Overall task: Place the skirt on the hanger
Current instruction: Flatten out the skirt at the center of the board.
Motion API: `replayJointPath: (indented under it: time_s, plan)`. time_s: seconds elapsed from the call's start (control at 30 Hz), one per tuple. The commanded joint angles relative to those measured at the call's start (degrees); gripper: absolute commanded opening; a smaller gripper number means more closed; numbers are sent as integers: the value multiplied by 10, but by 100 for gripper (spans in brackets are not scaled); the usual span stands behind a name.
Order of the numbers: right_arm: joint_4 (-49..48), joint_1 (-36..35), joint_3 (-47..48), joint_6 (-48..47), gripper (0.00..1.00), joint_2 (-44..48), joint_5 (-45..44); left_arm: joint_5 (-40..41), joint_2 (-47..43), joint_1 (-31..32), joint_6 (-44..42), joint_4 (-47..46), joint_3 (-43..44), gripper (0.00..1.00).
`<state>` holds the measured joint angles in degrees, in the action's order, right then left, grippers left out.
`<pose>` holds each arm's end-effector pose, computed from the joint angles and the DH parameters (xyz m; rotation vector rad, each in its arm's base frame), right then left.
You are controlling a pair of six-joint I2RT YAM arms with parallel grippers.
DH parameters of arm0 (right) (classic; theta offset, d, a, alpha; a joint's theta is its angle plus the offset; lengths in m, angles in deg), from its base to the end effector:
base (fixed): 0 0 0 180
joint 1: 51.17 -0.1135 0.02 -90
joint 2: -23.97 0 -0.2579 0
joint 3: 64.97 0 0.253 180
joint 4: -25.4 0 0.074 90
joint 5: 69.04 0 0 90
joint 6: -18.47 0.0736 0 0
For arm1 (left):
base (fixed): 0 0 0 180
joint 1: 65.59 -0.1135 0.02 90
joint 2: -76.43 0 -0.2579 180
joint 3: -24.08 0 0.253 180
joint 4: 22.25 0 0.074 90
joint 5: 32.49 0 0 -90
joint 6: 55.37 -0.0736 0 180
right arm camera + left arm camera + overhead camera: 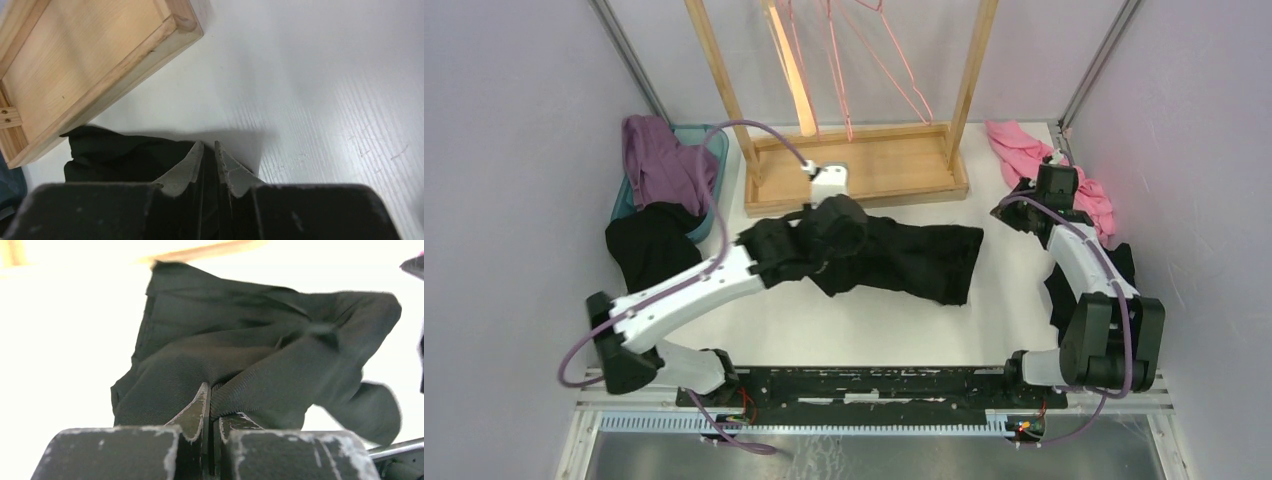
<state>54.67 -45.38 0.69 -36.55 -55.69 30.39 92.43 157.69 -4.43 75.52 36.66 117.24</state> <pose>0.3255 -0.0209 0.2055 0.7415 2.2363 0.4443 0.1913 -0.2600 0.3223 0.1193 2.2213 -0.2391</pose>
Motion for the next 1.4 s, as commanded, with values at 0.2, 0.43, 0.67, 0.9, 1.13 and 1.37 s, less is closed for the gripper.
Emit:
replayJointPath:
  time_s: [0.2,0.43,0.67,0.9,1.13,1.37]
  plan:
    - [111,4,55,-70,61,90,75,59,-123,-23,-12,105,-1,4]
    - [137,-110,21,-99,62,110,138,14,-140,-24,9,91,-84,11]
    - [113,-276,-58,-92,58,190,103,21,-180,-24,105,120,-199,34]
    - [159,-426,-73,-83,56,277,53,-13,-194,-7,129,122,-243,56]
    - [186,-554,-98,-78,52,244,-67,-10,-203,69,171,199,-194,57]
    - [177,-673,-100,-68,51,218,-156,-1,-221,85,188,193,-216,57]
